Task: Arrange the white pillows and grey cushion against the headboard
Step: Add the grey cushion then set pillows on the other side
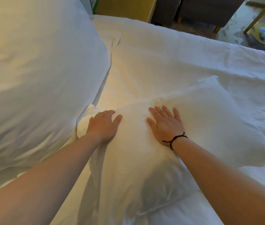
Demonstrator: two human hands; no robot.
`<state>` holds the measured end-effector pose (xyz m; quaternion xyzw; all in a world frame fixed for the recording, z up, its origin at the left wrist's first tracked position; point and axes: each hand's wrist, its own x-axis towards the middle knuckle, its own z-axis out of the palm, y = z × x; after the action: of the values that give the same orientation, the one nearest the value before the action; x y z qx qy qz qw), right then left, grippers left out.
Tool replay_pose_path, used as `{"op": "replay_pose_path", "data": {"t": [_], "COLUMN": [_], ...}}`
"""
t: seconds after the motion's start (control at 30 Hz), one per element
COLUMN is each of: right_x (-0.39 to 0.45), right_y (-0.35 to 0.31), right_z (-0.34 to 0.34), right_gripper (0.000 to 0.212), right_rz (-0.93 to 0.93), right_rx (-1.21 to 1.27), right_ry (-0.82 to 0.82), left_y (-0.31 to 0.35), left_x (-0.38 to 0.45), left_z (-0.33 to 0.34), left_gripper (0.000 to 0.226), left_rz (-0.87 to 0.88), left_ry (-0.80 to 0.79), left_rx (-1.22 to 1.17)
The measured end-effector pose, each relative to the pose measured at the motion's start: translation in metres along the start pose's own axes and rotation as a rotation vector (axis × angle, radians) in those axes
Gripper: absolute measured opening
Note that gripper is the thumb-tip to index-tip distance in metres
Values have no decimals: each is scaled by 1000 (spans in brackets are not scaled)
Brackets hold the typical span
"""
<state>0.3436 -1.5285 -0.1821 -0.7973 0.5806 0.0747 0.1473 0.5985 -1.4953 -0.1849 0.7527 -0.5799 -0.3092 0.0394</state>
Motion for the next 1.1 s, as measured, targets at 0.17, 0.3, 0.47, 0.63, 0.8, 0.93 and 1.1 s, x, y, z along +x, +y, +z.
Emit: {"op": "replay_pose_path", "data": {"t": [0.17, 0.3, 0.47, 0.63, 0.8, 0.93, 1.1], "right_x": [-34, -55, -96, -88, -79, -92, -121], "right_y": [2, 3, 7, 19, 30, 43, 59], "right_z": [13, 4, -35, -94, -128, -143, -159], "right_gripper": [62, 62, 56, 57, 90, 79, 70], "right_rz": [9, 18, -19, -136, -146, -173, -180], "right_rx": [16, 46, 121, 57, -102, -120, -151], "right_ry": [29, 14, 165, 330, -288, -384, -502], "left_y": [15, 28, 47, 53, 48, 38, 36], "left_x": [18, -10, -100, -186, -209, -220, -243], "left_z": [-9, -23, -32, -35, -40, -38, -33], "left_gripper": [87, 82, 61, 54, 36, 80, 84], "left_rz": [-90, -90, 85, 183, 129, -35, -8], "left_ry": [-217, -215, -12, -1, -68, -114, -85], "left_rx": [134, 183, 176, -17, -114, 38, 238]}}
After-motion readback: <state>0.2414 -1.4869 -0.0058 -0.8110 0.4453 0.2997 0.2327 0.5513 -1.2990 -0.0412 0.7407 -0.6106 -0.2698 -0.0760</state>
